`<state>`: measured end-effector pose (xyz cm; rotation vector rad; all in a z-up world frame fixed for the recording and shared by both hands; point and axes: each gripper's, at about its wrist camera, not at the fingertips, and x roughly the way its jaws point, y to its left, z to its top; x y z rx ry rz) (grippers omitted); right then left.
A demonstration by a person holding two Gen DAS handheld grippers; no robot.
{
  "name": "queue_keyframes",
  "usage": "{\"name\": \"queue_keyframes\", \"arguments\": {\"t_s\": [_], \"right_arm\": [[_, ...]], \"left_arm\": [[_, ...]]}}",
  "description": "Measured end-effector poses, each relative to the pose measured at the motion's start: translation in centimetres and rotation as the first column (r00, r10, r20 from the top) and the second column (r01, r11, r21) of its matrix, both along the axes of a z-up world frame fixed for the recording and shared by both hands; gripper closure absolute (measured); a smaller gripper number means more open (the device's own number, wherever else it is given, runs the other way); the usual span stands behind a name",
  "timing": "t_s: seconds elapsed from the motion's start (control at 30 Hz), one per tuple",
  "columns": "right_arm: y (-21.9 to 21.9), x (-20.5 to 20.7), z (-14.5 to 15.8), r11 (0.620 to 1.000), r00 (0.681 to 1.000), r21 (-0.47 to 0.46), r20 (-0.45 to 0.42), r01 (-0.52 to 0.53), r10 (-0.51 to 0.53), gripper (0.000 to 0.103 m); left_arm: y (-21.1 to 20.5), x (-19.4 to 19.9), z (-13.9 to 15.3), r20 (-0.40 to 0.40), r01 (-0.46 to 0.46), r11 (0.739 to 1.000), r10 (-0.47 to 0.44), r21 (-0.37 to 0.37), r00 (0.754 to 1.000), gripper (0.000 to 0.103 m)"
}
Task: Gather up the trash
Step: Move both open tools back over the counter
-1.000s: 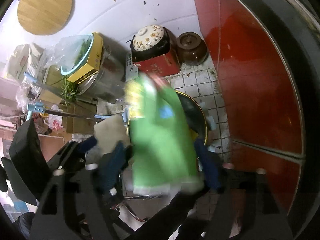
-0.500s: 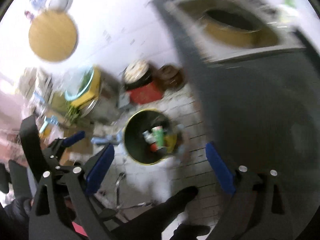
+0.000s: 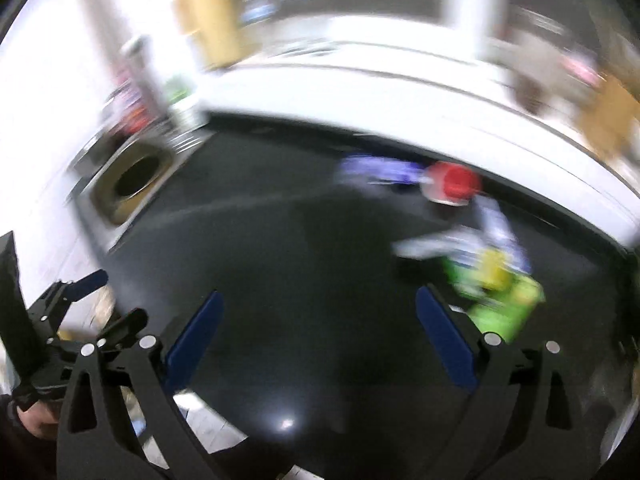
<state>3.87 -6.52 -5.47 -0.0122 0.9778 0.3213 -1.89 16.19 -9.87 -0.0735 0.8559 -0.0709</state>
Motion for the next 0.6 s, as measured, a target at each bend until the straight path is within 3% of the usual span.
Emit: {"name": "queue_keyframes", "arguments": {"t_s": [0.13,0.2,0.4,0.6], "right_arm": [[-9.4,-0.9,0.4,0.979,0.980,0.043,-0.010,0.199,-0.199,0.009],[-12.7,-1.3,0.5,0.961,0.963,0.049,-0.013,0.271,-0.270,0.009],[-16.9,-4.0,0.2,0.931,0.934,0.071,-0.019,0.357,-0.356,0.009],[-17.4,-3.6,-0.6,0.926,0.930,0.081,-0.032,0.368,-0.367,0.009]], "left_arm": [[-8.7,2.2,1.1,0.035,0.197,0.979,-0.199,0.043,0.979,0.007],[-11.2,2.5,1.3,0.038,0.254,0.965,-0.257,0.058,0.966,0.007],[-16.6,3.3,1.1,0.023,0.361,0.928,-0.364,0.091,0.931,0.007],[-17.1,4.4,0.3,0.005,0.385,0.913,-0.389,0.134,0.921,0.007]]}}
